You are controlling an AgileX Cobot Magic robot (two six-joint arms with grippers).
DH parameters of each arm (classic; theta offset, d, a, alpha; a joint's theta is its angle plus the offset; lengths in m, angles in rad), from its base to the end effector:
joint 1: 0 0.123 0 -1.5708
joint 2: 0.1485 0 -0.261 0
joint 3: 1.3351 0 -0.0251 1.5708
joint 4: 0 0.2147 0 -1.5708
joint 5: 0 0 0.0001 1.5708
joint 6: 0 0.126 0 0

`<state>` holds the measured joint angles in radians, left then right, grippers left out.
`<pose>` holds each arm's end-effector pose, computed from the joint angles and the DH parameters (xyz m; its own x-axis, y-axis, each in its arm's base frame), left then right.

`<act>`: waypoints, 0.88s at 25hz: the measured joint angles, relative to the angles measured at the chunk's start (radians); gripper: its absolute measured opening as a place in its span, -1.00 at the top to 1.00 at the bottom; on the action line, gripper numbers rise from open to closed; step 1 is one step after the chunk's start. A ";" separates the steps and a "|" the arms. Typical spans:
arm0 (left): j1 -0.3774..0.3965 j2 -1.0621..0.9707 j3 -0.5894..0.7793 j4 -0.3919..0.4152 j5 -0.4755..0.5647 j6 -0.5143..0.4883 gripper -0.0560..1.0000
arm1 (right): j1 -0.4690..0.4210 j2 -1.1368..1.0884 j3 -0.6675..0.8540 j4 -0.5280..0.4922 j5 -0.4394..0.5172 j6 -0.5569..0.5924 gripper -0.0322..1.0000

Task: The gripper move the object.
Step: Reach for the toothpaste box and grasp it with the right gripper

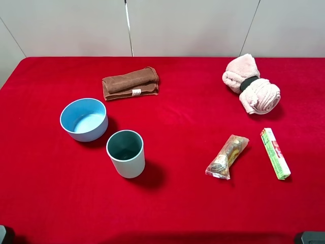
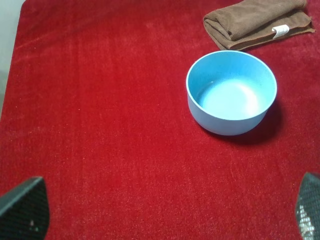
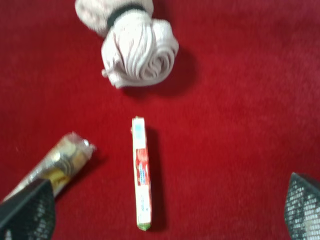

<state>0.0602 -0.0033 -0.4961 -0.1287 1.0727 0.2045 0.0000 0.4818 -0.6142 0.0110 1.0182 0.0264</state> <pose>0.0183 -0.0131 0.2423 -0.4529 0.1143 -0.8842 0.1054 0.9917 0.0742 0.0811 0.0012 0.2578 -0.7162 0.0322 -0.6972 0.0165 0.9994 0.0291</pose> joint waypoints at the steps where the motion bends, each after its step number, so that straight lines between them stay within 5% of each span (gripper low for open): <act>1: 0.000 0.000 0.000 0.000 0.000 0.000 -0.96 | 0.000 0.036 -0.001 0.002 0.000 -0.009 -0.40; 22: 0.000 0.000 0.000 0.000 0.000 0.000 -0.96 | 0.000 0.545 -0.002 0.068 -0.046 -0.069 -0.40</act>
<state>0.0602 -0.0033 -0.4961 -0.1287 1.0727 0.2045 -0.0005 1.0272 -0.6160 0.0790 0.9720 -0.0422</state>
